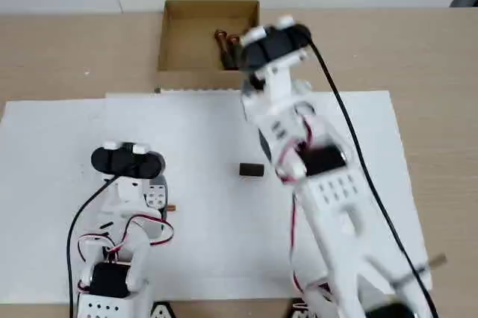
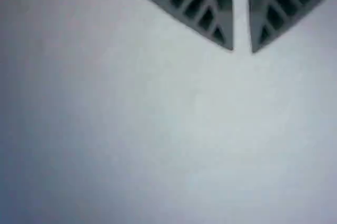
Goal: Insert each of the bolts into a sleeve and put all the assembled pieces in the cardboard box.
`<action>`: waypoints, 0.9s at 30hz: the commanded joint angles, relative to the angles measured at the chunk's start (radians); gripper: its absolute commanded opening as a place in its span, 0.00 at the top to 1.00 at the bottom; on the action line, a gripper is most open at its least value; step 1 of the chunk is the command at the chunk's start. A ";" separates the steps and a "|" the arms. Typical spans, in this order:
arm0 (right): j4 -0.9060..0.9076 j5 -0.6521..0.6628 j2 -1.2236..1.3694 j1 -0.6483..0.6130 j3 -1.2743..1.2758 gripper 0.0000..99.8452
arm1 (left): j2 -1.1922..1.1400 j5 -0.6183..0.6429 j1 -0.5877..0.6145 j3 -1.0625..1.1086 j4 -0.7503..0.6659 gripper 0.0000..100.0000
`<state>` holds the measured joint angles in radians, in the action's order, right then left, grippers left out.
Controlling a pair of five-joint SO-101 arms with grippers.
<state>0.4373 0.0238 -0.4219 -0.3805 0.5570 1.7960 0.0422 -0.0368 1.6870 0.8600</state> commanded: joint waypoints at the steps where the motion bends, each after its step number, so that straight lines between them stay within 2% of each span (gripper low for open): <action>1: -0.139 -0.002 0.183 0.010 -0.183 1.00 | 0.008 -0.002 -0.003 -0.005 0.003 0.99; 9: -0.328 -0.002 0.616 0.010 -0.543 1.00 | 0.008 -0.002 -0.003 -0.005 0.003 0.99; 17: -0.351 -0.002 0.990 -0.001 -0.904 1.00 | 0.008 -0.002 -0.003 -0.005 0.005 0.99; 22: -0.349 0.006 1.107 -0.030 -0.994 1.00 | 0.008 -0.002 -0.003 -0.005 0.005 0.99; 27: -0.349 0.094 1.156 -0.048 -0.996 0.99 | 0.008 -0.002 -0.003 -0.005 0.005 0.99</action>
<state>0.1135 0.0821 0.7457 -0.4204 -0.3636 1.7960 0.0422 -0.0368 1.6870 0.8615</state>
